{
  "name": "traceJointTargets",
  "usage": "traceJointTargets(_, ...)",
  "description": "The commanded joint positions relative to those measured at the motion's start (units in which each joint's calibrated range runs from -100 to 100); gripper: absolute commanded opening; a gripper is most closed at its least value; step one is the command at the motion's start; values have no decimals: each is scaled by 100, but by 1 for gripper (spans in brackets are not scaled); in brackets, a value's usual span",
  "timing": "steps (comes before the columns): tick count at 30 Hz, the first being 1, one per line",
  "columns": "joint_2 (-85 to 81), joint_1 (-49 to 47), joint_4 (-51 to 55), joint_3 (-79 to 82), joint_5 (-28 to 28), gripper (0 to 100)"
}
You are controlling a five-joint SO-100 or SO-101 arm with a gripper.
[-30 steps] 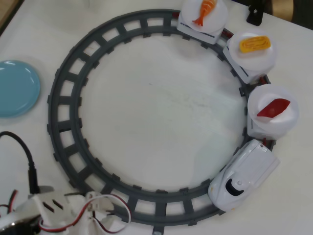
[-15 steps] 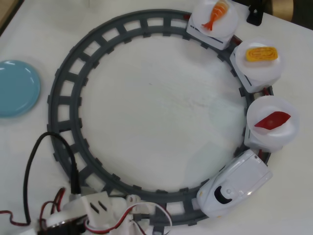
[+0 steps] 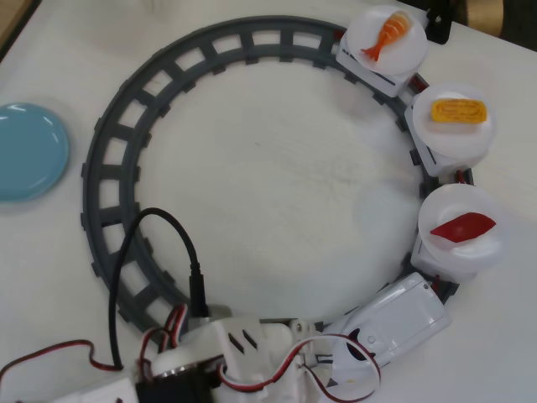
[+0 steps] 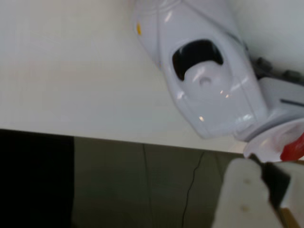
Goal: Pick up the sushi from the Shinkansen and put it on the blue dish
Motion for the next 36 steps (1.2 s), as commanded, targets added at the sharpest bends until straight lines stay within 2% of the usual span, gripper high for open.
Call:
traceJointTargets(1, 150, 105, 43, -562, -5, 3)
traceJointTargets(9, 299, 131, 43, -769, -32, 3)
traceJointTargets(12, 299, 61, 94, -841, -209, 3)
traceJointTargets(18, 291, -115, 774, -1094, -387, 4)
traceJointTargets(24, 224, -124, 1105, -1012, -565, 16)
traceJointTargets(36, 307, -133, 1317, -1021, -1015, 24)
